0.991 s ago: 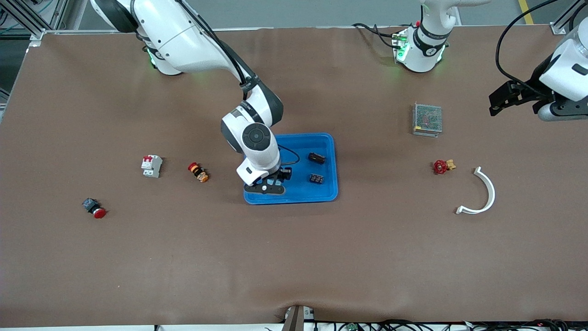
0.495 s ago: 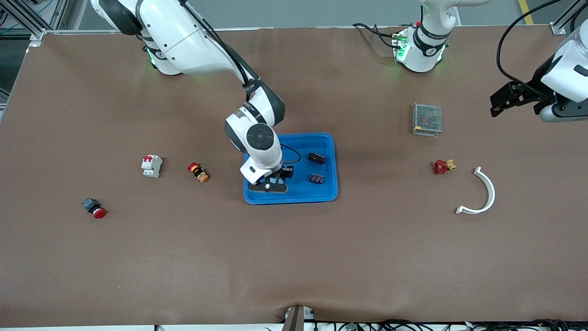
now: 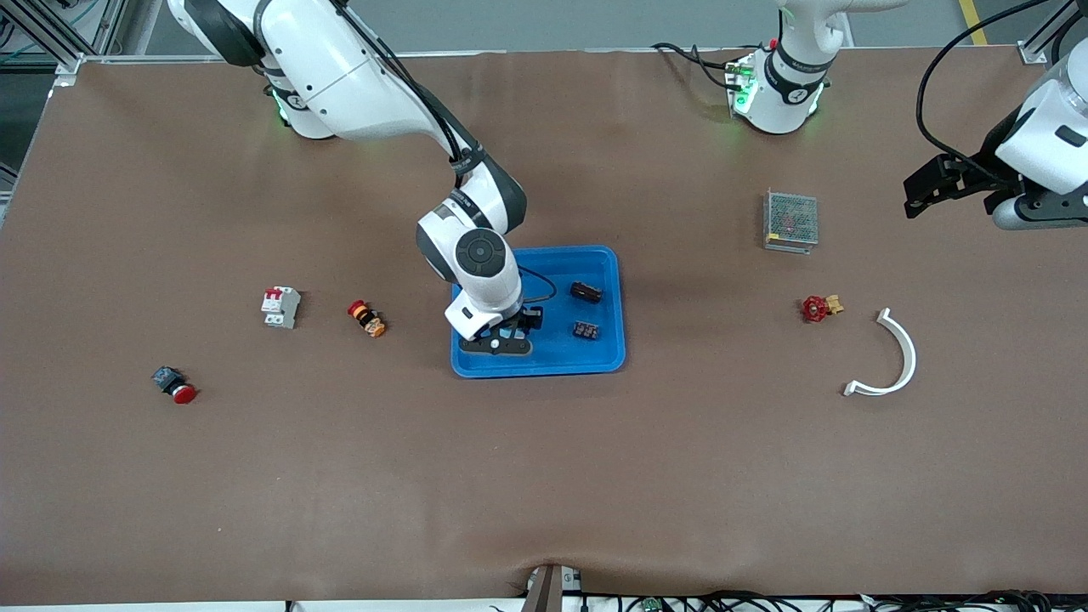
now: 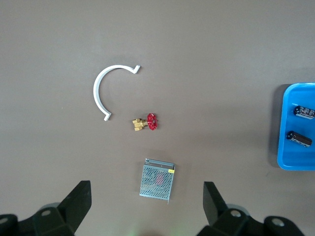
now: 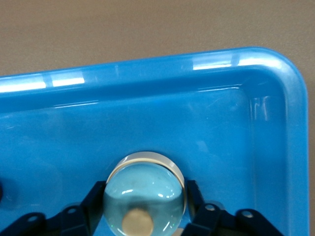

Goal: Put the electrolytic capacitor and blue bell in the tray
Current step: 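Lower the blue button into the tray and open the right gripper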

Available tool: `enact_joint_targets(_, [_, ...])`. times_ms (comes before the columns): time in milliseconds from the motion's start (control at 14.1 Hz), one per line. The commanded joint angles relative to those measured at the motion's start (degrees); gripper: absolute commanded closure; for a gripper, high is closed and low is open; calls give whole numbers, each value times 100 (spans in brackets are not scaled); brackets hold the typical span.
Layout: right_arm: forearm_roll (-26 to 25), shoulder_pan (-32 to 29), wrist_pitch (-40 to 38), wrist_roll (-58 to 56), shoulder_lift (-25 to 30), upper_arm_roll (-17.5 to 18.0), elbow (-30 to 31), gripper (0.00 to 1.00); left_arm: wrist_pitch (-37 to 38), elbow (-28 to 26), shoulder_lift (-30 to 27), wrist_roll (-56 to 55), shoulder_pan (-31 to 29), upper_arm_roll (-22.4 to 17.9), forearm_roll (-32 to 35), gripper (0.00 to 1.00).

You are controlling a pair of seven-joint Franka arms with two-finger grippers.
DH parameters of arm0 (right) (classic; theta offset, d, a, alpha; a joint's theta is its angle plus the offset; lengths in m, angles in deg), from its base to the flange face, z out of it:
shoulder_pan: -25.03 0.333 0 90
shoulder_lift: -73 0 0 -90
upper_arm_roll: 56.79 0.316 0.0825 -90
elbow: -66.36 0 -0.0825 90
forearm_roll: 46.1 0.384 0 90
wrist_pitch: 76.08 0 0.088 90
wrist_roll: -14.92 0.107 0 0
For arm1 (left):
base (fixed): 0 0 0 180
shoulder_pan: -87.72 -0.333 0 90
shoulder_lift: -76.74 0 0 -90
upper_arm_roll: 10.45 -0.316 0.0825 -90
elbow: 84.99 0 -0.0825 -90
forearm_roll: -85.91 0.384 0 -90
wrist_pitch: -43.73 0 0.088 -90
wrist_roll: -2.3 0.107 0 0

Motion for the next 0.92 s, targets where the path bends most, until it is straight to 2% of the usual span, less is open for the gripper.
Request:
enact_joint_targets(0, [-104, -38, 16, 22, 46, -9, 4, 0, 135, 120, 33, 152, -39, 15, -91, 0])
enact_joint_targets(212, [-104, -29, -63, -31, 159, -9, -23, 0, 135, 111, 33, 152, -22, 15, -91, 0])
enact_joint_targets(354, [-104, -29, -605, -135, 457, 0, -22, 0, 127, 103, 42, 152, -13, 24, -91, 0])
enact_joint_targets(849, [-16, -205, -2767, -847, 2179, 9, 13, 0, 127, 103, 69, 152, -13, 24, -170, 0])
